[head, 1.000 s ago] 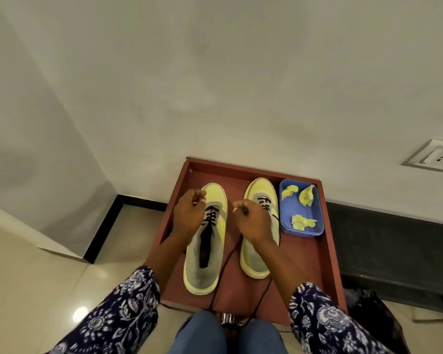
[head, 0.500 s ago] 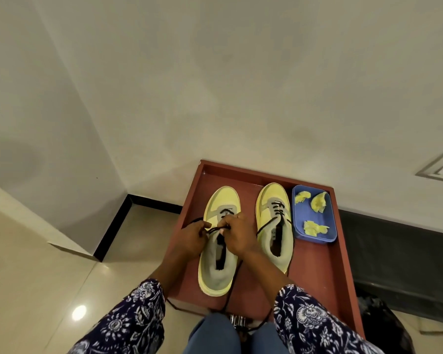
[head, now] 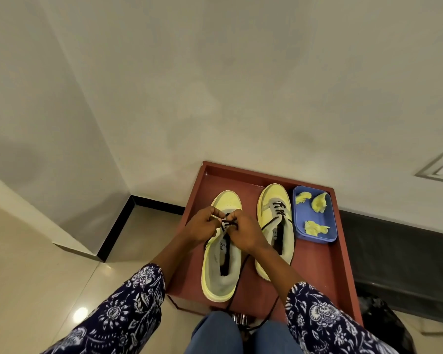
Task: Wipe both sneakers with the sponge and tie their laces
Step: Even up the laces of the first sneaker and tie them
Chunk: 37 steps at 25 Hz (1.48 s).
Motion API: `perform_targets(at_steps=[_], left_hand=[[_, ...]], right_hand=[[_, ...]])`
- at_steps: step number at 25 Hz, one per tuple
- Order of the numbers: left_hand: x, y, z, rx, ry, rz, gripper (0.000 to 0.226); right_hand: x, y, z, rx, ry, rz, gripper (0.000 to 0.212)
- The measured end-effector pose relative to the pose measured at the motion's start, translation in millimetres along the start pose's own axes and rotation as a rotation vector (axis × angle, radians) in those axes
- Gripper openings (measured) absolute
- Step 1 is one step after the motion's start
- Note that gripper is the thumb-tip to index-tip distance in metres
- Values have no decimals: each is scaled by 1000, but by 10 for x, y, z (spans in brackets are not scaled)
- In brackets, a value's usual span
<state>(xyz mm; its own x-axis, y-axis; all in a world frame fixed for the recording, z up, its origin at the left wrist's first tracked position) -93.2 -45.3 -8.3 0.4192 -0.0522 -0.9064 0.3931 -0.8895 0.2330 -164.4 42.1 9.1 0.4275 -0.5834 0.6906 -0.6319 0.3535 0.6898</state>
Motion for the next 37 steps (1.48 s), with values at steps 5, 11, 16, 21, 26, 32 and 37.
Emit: perform_targets(at_steps=[5, 11, 16, 21, 26, 32, 37], left_hand=[[-154, -24, -14, 68, -34, 30, 6], [-311, -7, 0, 87, -132, 403, 18], [-294, 62, -34, 31, -172, 373, 18], [-452, 30, -92, 13, -225, 442, 22], [-544, 63, -120, 48, -205, 447, 22], [-535, 141, -210, -10, -226, 344, 11], [-730, 108, -254, -28, -255, 456, 11]], right_hand=[[107, 122, -28, -44, 52, -44, 19], [107, 224, -47, -119, 19, 54, 20], [96, 252, -94, -114, 24, 32, 22], [118, 296, -102, -135, 16, 43, 21], [126, 358, -132, -140, 4, 94, 18], [99, 382, -201, -134, -41, 180, 19], [53, 402, -232, -149, -74, 218, 19]])
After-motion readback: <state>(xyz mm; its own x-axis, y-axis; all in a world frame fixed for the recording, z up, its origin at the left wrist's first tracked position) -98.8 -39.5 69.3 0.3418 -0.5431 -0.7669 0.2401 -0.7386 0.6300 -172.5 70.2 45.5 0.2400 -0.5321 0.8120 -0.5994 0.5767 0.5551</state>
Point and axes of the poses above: each hand's wrist, its own z-axis towards the middle knuckle, its own y-axis out of the back of the hand, x = y × z, the point moved 8 cm from there along z, towards the middle knuckle, and after that the axes turned 1 degree about x, right-handed, at the moved point
